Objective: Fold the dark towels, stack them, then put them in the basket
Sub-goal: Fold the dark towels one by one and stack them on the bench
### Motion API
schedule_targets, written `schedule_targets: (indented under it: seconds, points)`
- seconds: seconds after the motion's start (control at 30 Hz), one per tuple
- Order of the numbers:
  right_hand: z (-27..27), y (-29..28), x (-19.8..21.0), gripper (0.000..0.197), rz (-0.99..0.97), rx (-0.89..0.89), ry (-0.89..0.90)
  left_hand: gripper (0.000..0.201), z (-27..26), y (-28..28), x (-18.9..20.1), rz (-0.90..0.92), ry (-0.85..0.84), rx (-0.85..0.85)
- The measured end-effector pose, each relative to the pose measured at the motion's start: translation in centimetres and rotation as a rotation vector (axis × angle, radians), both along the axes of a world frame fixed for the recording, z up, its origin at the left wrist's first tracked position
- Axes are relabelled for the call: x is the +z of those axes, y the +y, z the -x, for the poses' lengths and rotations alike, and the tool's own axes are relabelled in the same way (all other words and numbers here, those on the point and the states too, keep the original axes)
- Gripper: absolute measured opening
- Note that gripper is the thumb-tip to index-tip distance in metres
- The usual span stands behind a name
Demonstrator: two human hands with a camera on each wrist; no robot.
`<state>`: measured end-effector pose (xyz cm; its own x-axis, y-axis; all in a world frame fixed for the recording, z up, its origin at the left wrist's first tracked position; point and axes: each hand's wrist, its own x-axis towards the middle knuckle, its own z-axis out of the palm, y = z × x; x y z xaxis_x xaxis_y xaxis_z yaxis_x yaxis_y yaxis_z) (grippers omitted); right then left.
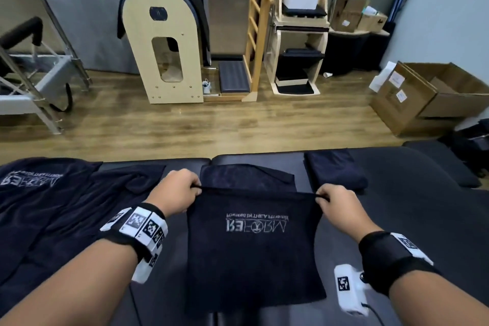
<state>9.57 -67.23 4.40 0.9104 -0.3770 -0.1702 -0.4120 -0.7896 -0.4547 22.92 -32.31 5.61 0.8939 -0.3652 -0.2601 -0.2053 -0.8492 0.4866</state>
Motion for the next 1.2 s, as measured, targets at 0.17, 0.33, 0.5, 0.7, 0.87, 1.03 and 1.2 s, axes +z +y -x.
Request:
schedule_targets:
  seconds: [0.17, 0.33, 0.5, 0.7, 0.87, 1.03, 1.2]
  points:
    - [-6.5, -1.4, -2.8, 0.007, -0.038, 0.008, 0.049, 0.021, -6.3, -1.3, -3.5, -0.021, 0.010, 0.022]
    - [-12.7, -3.5, -6.5, 0.015, -0.160, 0.132, 0.225, 0.019, -11.0, -2.4, -7.6, -0.073, 0.025, 0.090]
    - [-15.9, -5.0, -10.7, 0.019, -0.248, 0.202, 0.382, 0.017, -13.7, -3.6, -11.2, -0.097, 0.098, 0.086]
    - [-18.0, -6.5, -12.5, 0.007, -0.158, 0.183, 0.185, 0.009, -16.4, -3.9, -14.5, -0.047, 0.069, -0.038]
    - [-19.9, -5.8, -13.3, 0.012, 0.025, 0.277, 0.211, 0.007, -18.6, -4.7, -15.9, -0.013, 0.093, -0.213]
    - [-20.9, -5.7, -14.3, 0.014, 0.019, 0.172, 0.186, 0.015, -19.8, -5.5, -16.5, 0.041, 0.060, -0.150]
    - [-21.2, -6.7, -14.4, 0.006, -0.012, 0.154, 0.173, 0.013, -20.9, -6.0, -17.2, -0.019, 0.092, -0.129]
